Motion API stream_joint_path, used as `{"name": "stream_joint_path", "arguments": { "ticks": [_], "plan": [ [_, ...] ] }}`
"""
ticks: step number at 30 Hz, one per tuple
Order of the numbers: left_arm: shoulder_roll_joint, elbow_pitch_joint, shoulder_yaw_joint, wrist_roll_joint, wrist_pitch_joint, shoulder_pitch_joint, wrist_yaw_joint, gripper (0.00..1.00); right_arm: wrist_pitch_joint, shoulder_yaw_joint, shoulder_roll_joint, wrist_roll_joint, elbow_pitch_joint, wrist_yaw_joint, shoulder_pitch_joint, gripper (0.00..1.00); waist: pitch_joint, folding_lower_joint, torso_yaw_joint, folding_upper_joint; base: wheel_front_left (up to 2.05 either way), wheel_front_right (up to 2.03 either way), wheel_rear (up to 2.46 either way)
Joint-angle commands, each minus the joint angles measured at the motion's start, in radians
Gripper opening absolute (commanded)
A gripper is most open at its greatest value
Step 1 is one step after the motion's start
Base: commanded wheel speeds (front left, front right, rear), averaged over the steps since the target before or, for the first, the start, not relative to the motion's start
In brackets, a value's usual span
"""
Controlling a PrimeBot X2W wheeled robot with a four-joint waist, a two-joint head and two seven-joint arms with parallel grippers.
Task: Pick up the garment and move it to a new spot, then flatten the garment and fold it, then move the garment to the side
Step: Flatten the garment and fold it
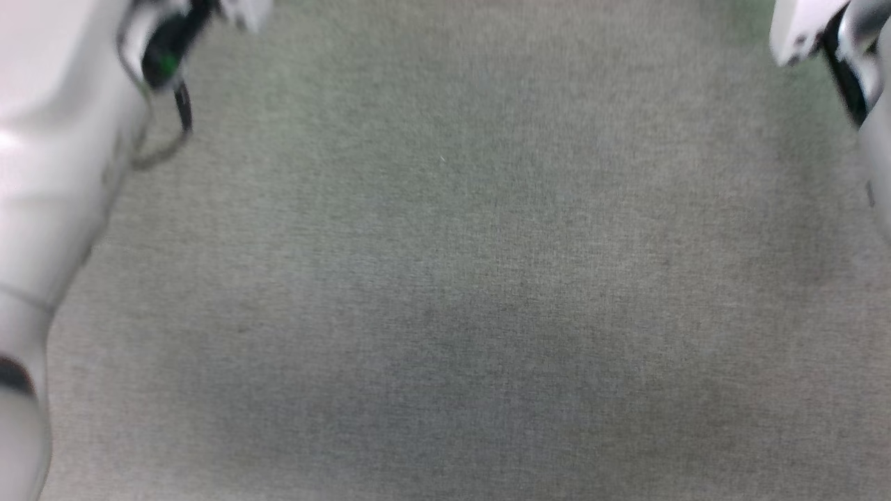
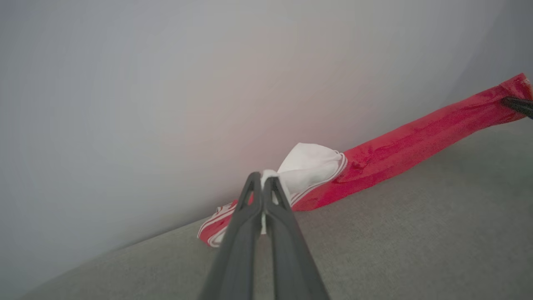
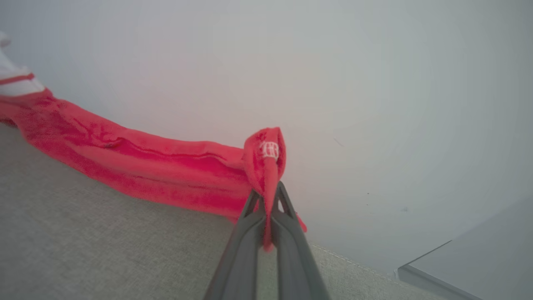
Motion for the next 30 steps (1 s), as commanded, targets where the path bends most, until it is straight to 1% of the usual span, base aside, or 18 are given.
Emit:
{"name": "stream_joint_path", "arguments": {
  "ticks": [1, 4, 6, 8, 10, 13, 17, 20, 22, 24, 26, 30],
  "plan": [
    [0.028, -0.05, -0.013, -0.025, 0.022, 0.057, 0.0, 0.0, -0.001, 0.029, -0.014, 0.039, 0.004, -0.001, 0.035, 0.0, -0.099, 0.0, 0.019, -0.0001, 0.0, 0.0, 0.0],
    [0.075, -0.151, -0.032, -0.072, 0.062, 0.173, 0.0, 0.0, 0.006, 0.092, -0.028, 0.118, 0.001, -0.001, 0.123, 0.0, -0.156, 0.0, 0.028, -0.0001, 0.0, 0.0, 0.0],
    [0.114, -0.224, -0.042, -0.099, 0.089, 0.246, 0.006, 0.0, 0.02, 0.15, -0.035, 0.18, -0.025, -0.001, 0.186, 0.0, -0.193, 0.0, 0.031, -0.0001, 0.0, 0.0, 0.0],
    [0.158, -0.304, -0.053, -0.119, 0.117, 0.321, 0.029, 0.0, 0.045, 0.22, -0.064, 0.252, -0.071, -0.001, 0.262, 0.0, -0.229, 0.0, 0.033, -0.0001, 0.0, 0.0, 0.0],
    [0.203, -0.397, -0.061, -0.149, 0.146, 0.405, 0.066, 0.0, 0.071, 0.283, -0.105, 0.332, -0.141, -0.001, 0.343, 0.0, -0.263, 0.0, 0.032, -0.0001, 0.0, 0.0, 0.0],
    [0.293, -0.563, -0.071, -0.194, 0.181, 0.527, 0.143, 0.0, 0.125, 0.36, -0.189, 0.457, -0.275, -0.001, 0.465, 0.0, -0.301, 0.0, 0.028, -0.0001, 0.0, 0.0, 0.0],
    [0.419, -0.81, -0.083, -0.248, 0.205, 0.688, 0.274, 0.0, 0.18, 0.412, -0.318, 0.599, -0.467, -0.001, 0.614, 0.0, -0.333, 0.0, 0.023, -0.0001, 0.0, 0.0, 0.0],
    [0.511, -0.969, -0.097, -0.273, 0.201, 0.797, 0.38, 0.0, 0.211, 0.432, -0.402, 0.658, -0.594, -0.001, 0.711, 0.0, -0.348, 0.0, 0.018, -0.0001, 0.0, 0.0, 0.0],
    [0.562, -1.06, -0.105, -0.295, 0.19, 0.867, 0.448, 0.0, 0.228, 0.438, -0.452, 0.68, -0.673, -0.001, 0.772, 0.0, -0.356, 0.0, 0.015, -0.0001, 0.0, 0.0, 0.0],
    [0.609, -1.14, -0.112, -0.318, 0.175, 0.931, 0.511, 0.0, 0.248, 0.441, -0.496, 0.705, -0.747, -0.001, 0.836, 0.0, -0.363, 0.0, 0.014, -0.0001, 0.0, 0.0, 0.0],
    [0.643, -1.207, -0.114, -0.347, 0.15, 0.993, 0.566, 0.0, 0.262, 0.444, -0.531, 0.727, -0.817, -0.001, 0.901, 0.0, -0.372, 0.0, 0.013, -0.0001, 0.0, 0.0, 0.0],
    [0.701, -1.314, -0.121, -0.412, 0.099, 1.11, 0.662, 0.0, 0.288, 0.417, -0.585, 0.754, -0.929, -0.001, 1.028, 0.0, -0.384, 0.0, 0.01, -0.0001, 0.0, 0.0, 0.0]
  ]
}}
